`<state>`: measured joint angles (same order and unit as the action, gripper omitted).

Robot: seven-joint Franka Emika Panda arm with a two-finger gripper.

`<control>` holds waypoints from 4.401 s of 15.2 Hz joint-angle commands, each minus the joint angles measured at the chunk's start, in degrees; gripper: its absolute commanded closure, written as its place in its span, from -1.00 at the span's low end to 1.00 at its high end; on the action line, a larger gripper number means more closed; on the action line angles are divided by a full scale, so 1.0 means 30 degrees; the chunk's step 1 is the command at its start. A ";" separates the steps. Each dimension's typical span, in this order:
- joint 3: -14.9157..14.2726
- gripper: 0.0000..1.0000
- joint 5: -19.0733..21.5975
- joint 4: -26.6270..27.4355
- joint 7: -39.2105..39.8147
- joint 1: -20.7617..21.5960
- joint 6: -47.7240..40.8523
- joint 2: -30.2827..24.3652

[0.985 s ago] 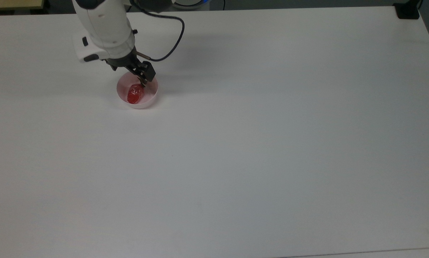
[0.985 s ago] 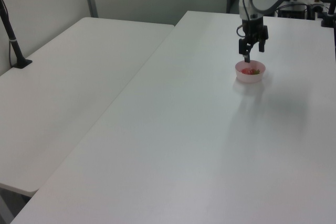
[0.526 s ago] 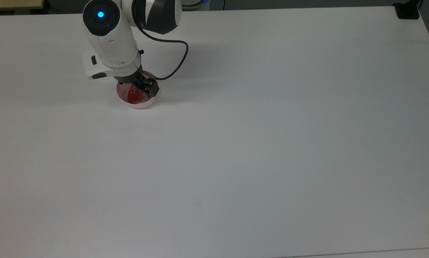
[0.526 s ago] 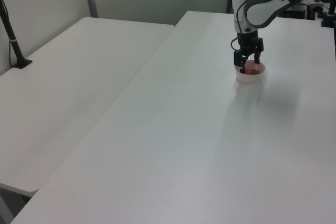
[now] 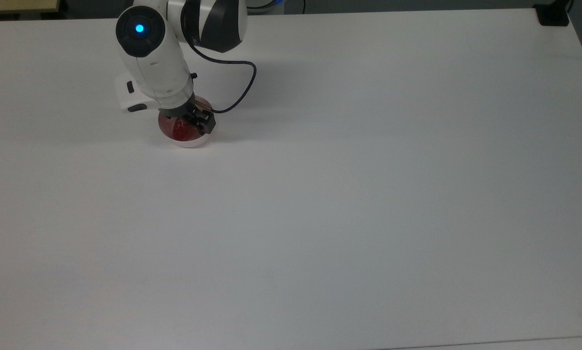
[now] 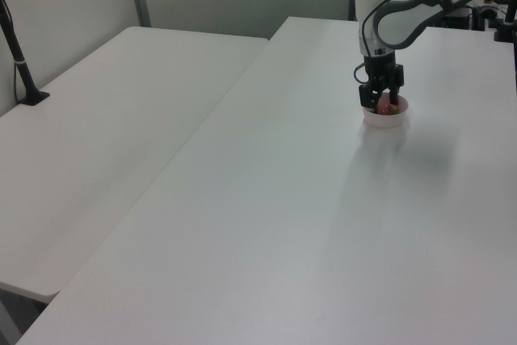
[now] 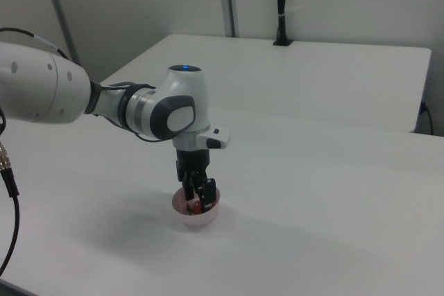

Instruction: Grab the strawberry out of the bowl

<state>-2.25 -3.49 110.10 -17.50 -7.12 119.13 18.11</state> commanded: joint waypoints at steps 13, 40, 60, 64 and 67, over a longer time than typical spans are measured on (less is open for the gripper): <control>0.0163 0.21 0.0284 0.0244 0.0441 0.0030 -0.0098 -0.1258; 0.0837 -1.00 -0.2119 0.0303 1.3627 -0.6181 -0.1007 -0.1231; 0.0896 -1.00 0.3097 -0.6260 0.4901 -0.0064 -1.1555 -0.7469; 0.0017 -1.00 0.2688 -0.6114 0.5038 0.1727 -1.1031 -0.7385; 0.0046 -1.00 0.1925 -0.6084 0.5950 0.1758 -0.8398 -0.7063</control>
<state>-0.53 3.93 91.18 -2.19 -3.26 87.94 -3.72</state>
